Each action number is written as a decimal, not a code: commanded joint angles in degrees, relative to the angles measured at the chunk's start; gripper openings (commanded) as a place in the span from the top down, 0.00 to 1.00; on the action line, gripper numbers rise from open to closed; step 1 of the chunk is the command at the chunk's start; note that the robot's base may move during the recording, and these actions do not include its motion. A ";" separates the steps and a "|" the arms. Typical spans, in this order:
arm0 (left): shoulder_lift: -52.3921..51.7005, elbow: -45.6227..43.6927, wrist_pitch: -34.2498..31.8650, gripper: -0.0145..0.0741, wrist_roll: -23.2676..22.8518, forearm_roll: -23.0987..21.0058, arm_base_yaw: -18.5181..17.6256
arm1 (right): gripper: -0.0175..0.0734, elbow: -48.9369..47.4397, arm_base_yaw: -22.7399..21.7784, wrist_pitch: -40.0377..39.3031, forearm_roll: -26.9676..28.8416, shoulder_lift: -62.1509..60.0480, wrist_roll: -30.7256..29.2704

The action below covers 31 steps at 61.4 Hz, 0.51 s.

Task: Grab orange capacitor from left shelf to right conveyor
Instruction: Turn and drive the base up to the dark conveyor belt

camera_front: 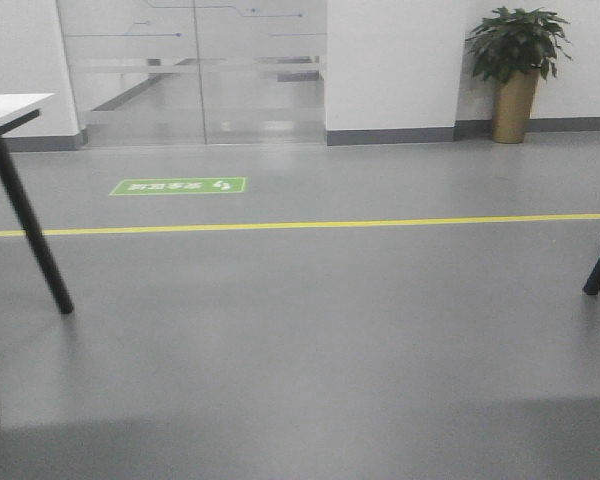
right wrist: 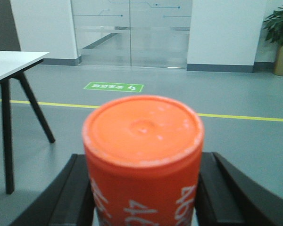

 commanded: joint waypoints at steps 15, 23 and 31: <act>-1.09 -0.31 -5.12 0.95 0.03 0.00 0.05 | 0.65 -1.30 -0.24 -5.42 -0.69 0.92 -0.16; -1.09 -0.31 -5.12 0.95 0.03 0.00 0.05 | 0.65 -1.30 -0.24 -5.42 -0.69 0.92 -0.16; -1.09 -0.31 -5.12 0.95 0.03 0.00 0.05 | 0.65 -1.30 -0.24 -5.42 -0.69 0.92 -0.16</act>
